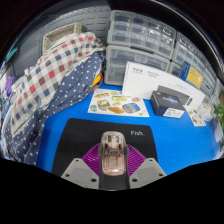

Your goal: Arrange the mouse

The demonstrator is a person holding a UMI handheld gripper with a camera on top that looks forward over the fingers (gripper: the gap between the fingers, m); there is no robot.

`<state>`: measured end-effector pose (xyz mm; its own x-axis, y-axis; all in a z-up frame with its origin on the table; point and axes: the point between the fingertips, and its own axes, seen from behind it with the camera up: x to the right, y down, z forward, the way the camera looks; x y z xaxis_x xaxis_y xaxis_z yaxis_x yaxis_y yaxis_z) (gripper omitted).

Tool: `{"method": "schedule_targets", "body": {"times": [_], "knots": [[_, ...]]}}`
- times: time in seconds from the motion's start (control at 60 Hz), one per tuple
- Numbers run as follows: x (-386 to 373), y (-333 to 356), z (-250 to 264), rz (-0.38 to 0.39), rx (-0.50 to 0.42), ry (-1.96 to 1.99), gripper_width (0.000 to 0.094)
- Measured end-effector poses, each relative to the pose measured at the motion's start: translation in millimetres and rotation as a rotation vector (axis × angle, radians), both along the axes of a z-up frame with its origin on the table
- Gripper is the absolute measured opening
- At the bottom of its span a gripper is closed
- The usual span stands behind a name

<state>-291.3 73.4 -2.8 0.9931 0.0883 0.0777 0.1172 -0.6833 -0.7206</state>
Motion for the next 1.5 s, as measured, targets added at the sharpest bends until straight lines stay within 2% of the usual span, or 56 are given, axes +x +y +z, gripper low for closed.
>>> {"method": "schedule_targets", "body": {"times": [0.117,0.283,0.3,0.317,0.383,0.4,0.683,0.95,1.15,1.5], "knots": [[0.1,0.4,-0.5,-0.019,0.007,-0.01,0.0337],[-1.4,-1.0,-0.4,-0.057,-0.021,0.01,0.0473],[-2.2,-2.1,-0.2,-0.063,-0.028,0.017,0.0559],[-2.2,-3.3,0.5,-0.07,-0.034,0.022,0.0564],[-1.4,-6.0,13.3,-0.092,-0.021,0.028,0.0825],[-1.3,-6.7,18.5,-0.096,-0.013,0.029,0.0848],[-11.4,-58.4,134.6,-0.18,0.131,0.09,0.0844],[-17.1,-137.5,200.0,-0.227,0.172,0.133,0.0847],[-1.7,-181.5,216.6,-0.21,0.205,0.07,0.0847],[42.8,-248.8,205.1,-0.202,0.186,0.11,0.0845]]}}
